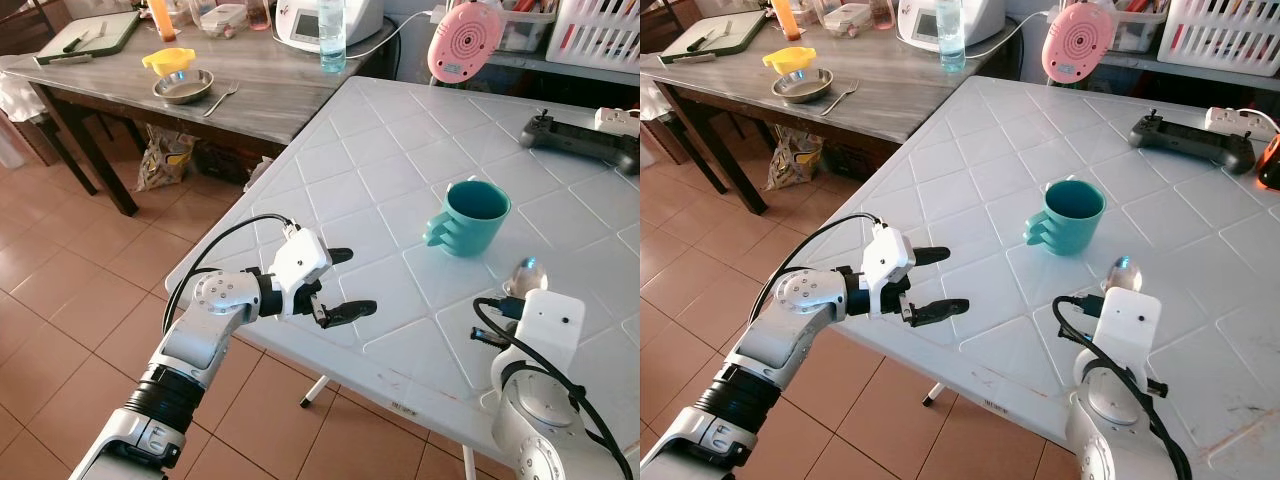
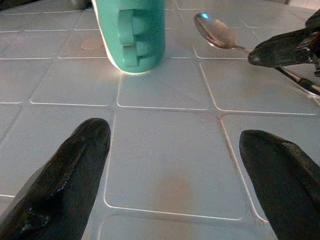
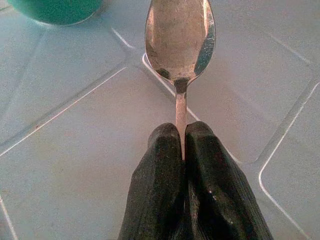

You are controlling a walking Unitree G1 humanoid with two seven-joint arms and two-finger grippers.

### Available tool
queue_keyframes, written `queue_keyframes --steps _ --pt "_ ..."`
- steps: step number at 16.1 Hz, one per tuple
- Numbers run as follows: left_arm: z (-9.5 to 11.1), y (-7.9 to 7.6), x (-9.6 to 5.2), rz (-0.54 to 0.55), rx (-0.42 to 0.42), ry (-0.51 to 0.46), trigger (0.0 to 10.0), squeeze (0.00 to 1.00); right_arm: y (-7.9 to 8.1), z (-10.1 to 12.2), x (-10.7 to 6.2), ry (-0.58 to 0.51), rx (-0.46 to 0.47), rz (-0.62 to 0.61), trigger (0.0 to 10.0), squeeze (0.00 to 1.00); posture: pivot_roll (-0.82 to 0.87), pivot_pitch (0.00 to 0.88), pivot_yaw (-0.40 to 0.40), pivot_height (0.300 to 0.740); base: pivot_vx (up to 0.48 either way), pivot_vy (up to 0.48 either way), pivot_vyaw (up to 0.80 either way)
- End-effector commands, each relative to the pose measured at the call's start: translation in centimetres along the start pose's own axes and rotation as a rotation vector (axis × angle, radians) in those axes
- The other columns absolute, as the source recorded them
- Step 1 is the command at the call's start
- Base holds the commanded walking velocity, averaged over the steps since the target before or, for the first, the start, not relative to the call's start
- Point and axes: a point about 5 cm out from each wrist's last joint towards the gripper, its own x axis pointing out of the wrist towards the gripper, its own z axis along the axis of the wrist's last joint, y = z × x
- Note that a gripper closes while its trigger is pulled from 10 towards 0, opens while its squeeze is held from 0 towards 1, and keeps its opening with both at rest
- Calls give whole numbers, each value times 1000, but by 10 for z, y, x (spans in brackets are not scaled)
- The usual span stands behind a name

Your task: Setting the table

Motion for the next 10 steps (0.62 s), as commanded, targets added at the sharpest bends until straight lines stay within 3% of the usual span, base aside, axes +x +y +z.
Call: queue_keyframes --steps 1,6,7,10 --pt "4 6 -3 21 20 -1 10000 0 1 3 -1 -25 1 0 0 0 -60 106 90 740 0 0 0" --pt "8 10 3 147 13 -71 10000 0 -4 24 1 -240 -87 -75 0 0 -60 105 88 740 0 0 0" --pt "11 11 4 181 -4 -100 10000 0 -5 28 1 -276 -90 -84 588 0 -60 102 87 740 0 0 0" --pt "11 11 4 181 -4 -100 10000 0 -5 28 1 -276 -90 -84 588 0 -60 102 87 740 0 0 0"
